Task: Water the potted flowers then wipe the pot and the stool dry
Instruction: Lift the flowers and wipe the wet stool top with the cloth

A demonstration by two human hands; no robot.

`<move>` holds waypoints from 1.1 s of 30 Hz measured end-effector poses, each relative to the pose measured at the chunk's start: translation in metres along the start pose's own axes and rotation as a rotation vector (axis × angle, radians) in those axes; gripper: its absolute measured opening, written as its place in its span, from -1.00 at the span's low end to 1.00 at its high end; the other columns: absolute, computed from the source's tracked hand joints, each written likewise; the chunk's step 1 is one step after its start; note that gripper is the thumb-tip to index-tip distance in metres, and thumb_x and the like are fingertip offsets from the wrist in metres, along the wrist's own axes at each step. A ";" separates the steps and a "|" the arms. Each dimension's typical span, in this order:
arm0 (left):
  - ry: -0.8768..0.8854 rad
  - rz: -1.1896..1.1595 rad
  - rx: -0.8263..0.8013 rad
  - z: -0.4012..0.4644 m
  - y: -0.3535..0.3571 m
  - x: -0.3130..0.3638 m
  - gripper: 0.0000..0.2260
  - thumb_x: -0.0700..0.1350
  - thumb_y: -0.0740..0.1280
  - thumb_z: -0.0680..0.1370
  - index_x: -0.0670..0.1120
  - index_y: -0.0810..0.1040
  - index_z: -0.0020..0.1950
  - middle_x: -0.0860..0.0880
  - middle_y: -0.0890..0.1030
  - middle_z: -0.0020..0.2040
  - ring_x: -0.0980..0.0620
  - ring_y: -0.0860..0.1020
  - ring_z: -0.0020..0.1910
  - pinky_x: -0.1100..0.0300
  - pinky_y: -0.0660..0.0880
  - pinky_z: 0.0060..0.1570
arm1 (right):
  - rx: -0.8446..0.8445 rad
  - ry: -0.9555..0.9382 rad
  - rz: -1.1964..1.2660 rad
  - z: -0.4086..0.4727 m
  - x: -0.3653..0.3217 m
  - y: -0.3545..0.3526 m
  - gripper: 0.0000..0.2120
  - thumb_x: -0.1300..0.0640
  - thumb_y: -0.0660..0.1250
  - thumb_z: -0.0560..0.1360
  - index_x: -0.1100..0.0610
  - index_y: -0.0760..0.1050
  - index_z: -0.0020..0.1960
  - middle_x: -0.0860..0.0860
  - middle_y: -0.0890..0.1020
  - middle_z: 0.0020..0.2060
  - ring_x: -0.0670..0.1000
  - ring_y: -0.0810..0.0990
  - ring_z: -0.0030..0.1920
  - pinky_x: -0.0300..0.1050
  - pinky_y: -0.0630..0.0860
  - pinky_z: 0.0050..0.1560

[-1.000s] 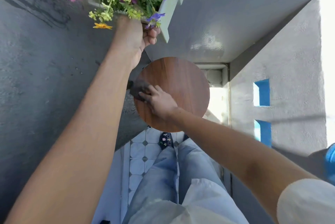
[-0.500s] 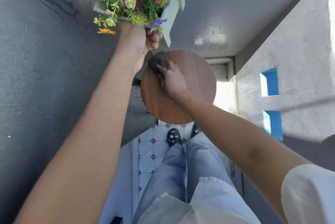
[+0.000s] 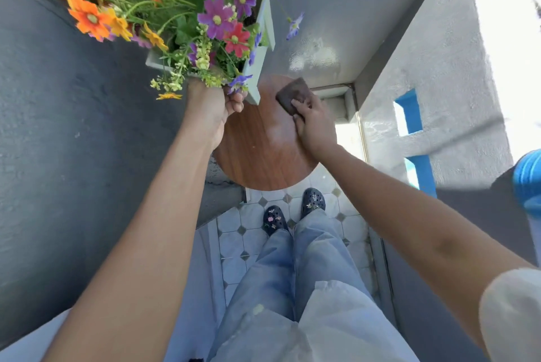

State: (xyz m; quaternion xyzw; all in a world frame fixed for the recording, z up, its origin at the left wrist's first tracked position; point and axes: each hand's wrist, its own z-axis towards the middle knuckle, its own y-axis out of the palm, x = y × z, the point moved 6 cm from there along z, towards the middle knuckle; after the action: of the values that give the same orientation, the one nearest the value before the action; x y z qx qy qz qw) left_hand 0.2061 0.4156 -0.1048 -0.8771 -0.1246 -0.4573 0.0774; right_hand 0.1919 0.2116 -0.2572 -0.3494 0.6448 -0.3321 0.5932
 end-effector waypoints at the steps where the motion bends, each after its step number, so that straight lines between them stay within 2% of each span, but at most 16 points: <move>1: -0.011 -0.004 0.013 -0.002 -0.002 -0.007 -0.67 -0.34 -0.05 0.54 -0.26 0.51 0.02 -0.25 0.48 -0.13 0.08 0.46 -0.49 0.25 0.39 -0.48 | -0.009 -0.028 0.000 -0.018 -0.007 0.006 -0.66 0.13 0.31 0.57 0.05 0.56 0.33 0.15 0.50 0.24 0.20 0.46 0.19 0.08 0.50 0.15; 3: -0.029 -0.017 0.015 -0.009 -0.002 -0.020 -0.66 -0.34 -0.07 0.55 -0.26 0.49 0.05 -0.24 0.46 -0.14 0.08 0.45 -0.50 0.25 0.37 -0.50 | -0.059 -0.163 0.023 -0.071 -0.017 0.020 -0.68 0.15 0.35 0.56 0.06 0.58 0.31 0.16 0.54 0.16 0.21 0.49 0.09 0.10 0.54 0.05; 6: -0.057 -0.021 -0.004 -0.019 -0.001 -0.039 -0.67 -0.34 -0.07 0.55 -0.24 0.49 0.00 -0.19 0.46 -0.24 0.07 0.43 -0.48 0.27 0.35 -0.51 | -0.260 -0.400 0.045 -0.145 -0.021 0.032 -0.68 0.15 0.36 0.57 0.04 0.58 0.32 0.11 0.53 0.06 0.15 0.49 0.02 0.06 0.57 -0.03; 8: -0.071 -0.024 -0.022 -0.028 0.000 -0.050 -0.68 -0.34 -0.06 0.55 -0.18 0.49 -0.07 -0.15 0.47 -0.28 0.08 0.42 -0.48 0.28 0.35 -0.51 | -0.321 -0.436 0.033 -0.155 -0.011 0.025 -0.68 0.14 0.35 0.58 0.00 0.57 0.32 0.09 0.51 0.03 0.11 0.48 0.02 0.01 0.58 -0.09; 12: -0.091 -0.035 -0.025 -0.043 0.002 -0.069 -0.70 -0.33 -0.01 0.56 -0.14 0.49 -0.16 -0.10 0.48 -0.32 0.09 0.42 -0.49 0.28 0.35 -0.53 | -0.209 -0.299 0.020 -0.115 0.005 0.006 -0.71 0.16 0.37 0.56 0.05 0.61 0.27 0.12 0.53 0.02 0.13 0.51 0.02 -0.04 0.55 -0.04; 16: -0.108 -0.014 0.035 -0.058 0.006 -0.083 -0.67 -0.36 0.00 0.55 -0.14 0.48 -0.24 -0.04 0.52 -0.43 0.03 0.41 -0.44 0.22 0.36 -0.44 | -0.029 0.129 0.047 -0.093 0.040 -0.015 -0.69 0.21 0.36 0.54 0.08 0.60 0.28 0.19 0.53 0.10 0.22 0.48 0.08 0.07 0.53 0.06; 19: -0.139 -0.033 0.041 -0.071 0.014 -0.095 -0.65 -0.36 -0.02 0.56 -0.11 0.45 -0.27 0.07 0.53 -0.56 0.02 0.39 -0.42 0.18 0.34 -0.33 | -0.099 0.130 0.046 -0.114 0.035 -0.014 -0.68 0.21 0.35 0.55 0.08 0.59 0.29 0.16 0.52 0.08 0.17 0.46 0.08 -0.02 0.47 0.06; 22: -0.190 -0.033 0.044 -0.077 0.025 -0.108 -0.65 -0.34 0.00 0.56 -0.09 0.46 -0.28 -0.02 0.52 -0.41 0.04 0.43 -0.44 0.13 0.39 -0.22 | -0.225 0.111 0.118 -0.144 0.031 -0.010 -0.70 0.22 0.34 0.55 0.07 0.62 0.26 0.12 0.55 0.07 0.10 0.48 0.09 -0.10 0.42 0.08; 24: -0.238 -0.008 0.058 -0.079 0.033 -0.121 -0.66 -0.32 0.03 0.56 -0.09 0.48 -0.29 -0.01 0.53 -0.41 0.07 0.46 -0.45 0.08 0.38 -0.06 | -0.229 0.235 0.247 -0.161 0.037 -0.014 -0.73 0.22 0.35 0.55 0.07 0.63 0.23 0.10 0.56 0.03 0.07 0.54 0.00 -0.09 0.49 0.04; 25: -0.265 -0.019 0.063 -0.079 0.037 -0.128 -0.66 -0.30 0.03 0.58 -0.09 0.47 -0.29 0.00 0.53 -0.43 0.05 0.47 -0.41 0.09 0.37 -0.02 | -0.211 0.360 0.372 -0.170 0.040 -0.017 -0.74 0.22 0.34 0.56 0.07 0.63 0.22 0.09 0.57 -0.03 0.06 0.57 -0.11 -0.10 0.53 -0.08; 27: -0.341 -0.030 0.056 -0.080 0.044 -0.143 -0.65 -0.26 0.00 0.63 -0.08 0.43 -0.27 0.01 0.51 -0.37 0.01 0.47 -0.31 0.17 0.39 -0.04 | -0.127 0.636 0.742 -0.188 0.044 -0.023 -0.77 0.25 0.29 0.60 0.12 0.60 0.21 0.13 0.58 -0.22 0.07 0.54 -0.35 -0.14 0.51 -0.36; 28: -0.372 -0.040 0.036 -0.082 0.049 -0.146 -0.66 -0.24 -0.01 0.65 -0.07 0.43 -0.24 0.01 0.50 -0.31 0.06 0.48 -0.31 0.22 0.41 -0.12 | -0.072 0.745 0.936 -0.195 0.043 -0.027 -0.77 0.26 0.26 0.62 0.17 0.59 0.22 0.17 0.57 -0.27 0.08 0.53 -0.39 -0.13 0.49 -0.42; 29: -0.386 -0.074 0.033 -0.083 0.054 -0.148 -0.68 -0.24 0.00 0.66 -0.07 0.45 -0.19 0.02 0.50 -0.28 0.11 0.50 -0.34 0.29 0.40 -0.21 | -0.021 0.821 1.100 -0.201 0.042 -0.031 -0.77 0.26 0.23 0.63 0.19 0.59 0.22 0.20 0.59 -0.25 0.11 0.55 -0.34 -0.11 0.49 -0.42; 31: -0.390 -0.126 0.091 -0.087 0.062 -0.148 -0.76 -0.28 0.02 0.65 -0.11 0.46 -0.02 0.04 0.56 -0.35 0.14 0.51 -0.38 0.38 0.37 -0.34 | 0.030 0.879 1.348 -0.207 0.039 -0.042 -0.75 0.20 0.19 0.64 0.20 0.61 0.17 0.23 0.64 -0.11 0.17 0.56 -0.17 -0.06 0.51 -0.32; 33: -0.400 -0.112 0.117 -0.094 0.068 -0.148 -0.73 -0.28 0.00 0.64 -0.09 0.38 0.24 0.03 0.58 -0.32 0.15 0.48 -0.32 0.45 0.33 -0.47 | 0.019 0.881 1.501 -0.210 0.036 -0.055 -0.67 0.05 0.19 0.66 0.26 0.59 0.19 0.21 0.66 -0.02 0.16 0.54 -0.07 -0.04 0.49 -0.19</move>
State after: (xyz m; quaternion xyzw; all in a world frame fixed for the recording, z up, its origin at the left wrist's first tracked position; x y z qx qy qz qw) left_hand 0.0710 0.3048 -0.1738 -0.9360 -0.2125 -0.2699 0.0765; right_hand -0.0160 0.1552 -0.2143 0.3335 0.8726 0.0364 0.3549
